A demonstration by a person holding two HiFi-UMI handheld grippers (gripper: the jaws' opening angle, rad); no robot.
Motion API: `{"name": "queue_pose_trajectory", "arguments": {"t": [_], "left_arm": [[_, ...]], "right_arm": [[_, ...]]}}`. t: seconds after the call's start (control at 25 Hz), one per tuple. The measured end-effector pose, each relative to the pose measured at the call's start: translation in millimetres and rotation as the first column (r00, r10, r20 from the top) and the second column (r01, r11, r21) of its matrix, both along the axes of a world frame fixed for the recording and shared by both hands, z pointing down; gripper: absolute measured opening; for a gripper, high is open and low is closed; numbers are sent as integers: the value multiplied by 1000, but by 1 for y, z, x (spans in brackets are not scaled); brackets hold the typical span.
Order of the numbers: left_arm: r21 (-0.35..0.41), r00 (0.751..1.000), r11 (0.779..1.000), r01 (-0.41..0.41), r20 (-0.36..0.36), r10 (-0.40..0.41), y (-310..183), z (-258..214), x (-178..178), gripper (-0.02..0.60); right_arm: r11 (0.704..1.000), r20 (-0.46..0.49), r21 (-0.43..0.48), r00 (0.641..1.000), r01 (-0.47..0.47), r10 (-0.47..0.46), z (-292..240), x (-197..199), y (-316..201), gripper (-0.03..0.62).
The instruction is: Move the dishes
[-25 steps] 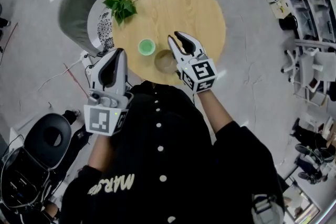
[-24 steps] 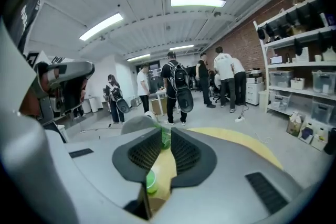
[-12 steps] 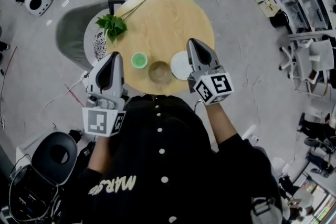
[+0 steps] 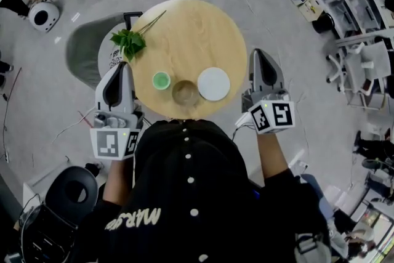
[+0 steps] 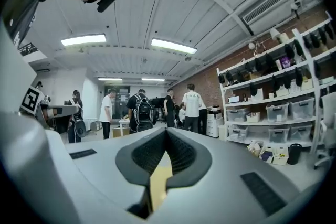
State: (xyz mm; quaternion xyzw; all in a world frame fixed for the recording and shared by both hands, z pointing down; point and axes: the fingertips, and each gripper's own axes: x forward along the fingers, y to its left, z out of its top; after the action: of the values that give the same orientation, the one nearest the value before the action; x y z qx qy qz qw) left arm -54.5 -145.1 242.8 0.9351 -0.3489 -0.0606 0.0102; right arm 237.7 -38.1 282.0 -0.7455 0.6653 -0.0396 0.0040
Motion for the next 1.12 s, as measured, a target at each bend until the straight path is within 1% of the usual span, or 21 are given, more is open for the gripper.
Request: {"name": "queue_pose_trajectory", "arguments": {"t": [0.16, 0.28, 0.44, 0.64, 0.84, 1.0, 1.12], "left_arm": [[26, 1000, 999, 23, 6, -23, -14, -11, -5, 3], [58, 1000, 998, 25, 9, -26, -17, -16, -8, 3], [77, 999, 997, 25, 21, -27, -22, -20, -11, 3], [99, 999, 995, 30, 24, -33, -28, -29, -15, 3], [107, 999, 994, 29, 30, -33, -28, -29, -15, 3], [105, 999, 994, 28, 33, -31, -30, -29, -15, 3], [104, 999, 994, 24, 35, -28, -31, -28, -14, 3]], "right_arm": [[998, 14, 33, 998, -62, 61, -21, 22, 13, 1], [994, 10, 64, 996, -87, 86, -34, 30, 24, 2], [989, -22, 101, 993, -110, 113, -48, 35, 33, 2], [983, -66, 111, 986, -146, 154, -53, 46, 42, 2], [978, -91, 130, 980, -164, 177, -53, 57, 51, 2], [976, -125, 157, 977, -151, 171, -58, 52, 54, 2], [978, -130, 145, 977, -147, 166, -55, 50, 51, 2]]}}
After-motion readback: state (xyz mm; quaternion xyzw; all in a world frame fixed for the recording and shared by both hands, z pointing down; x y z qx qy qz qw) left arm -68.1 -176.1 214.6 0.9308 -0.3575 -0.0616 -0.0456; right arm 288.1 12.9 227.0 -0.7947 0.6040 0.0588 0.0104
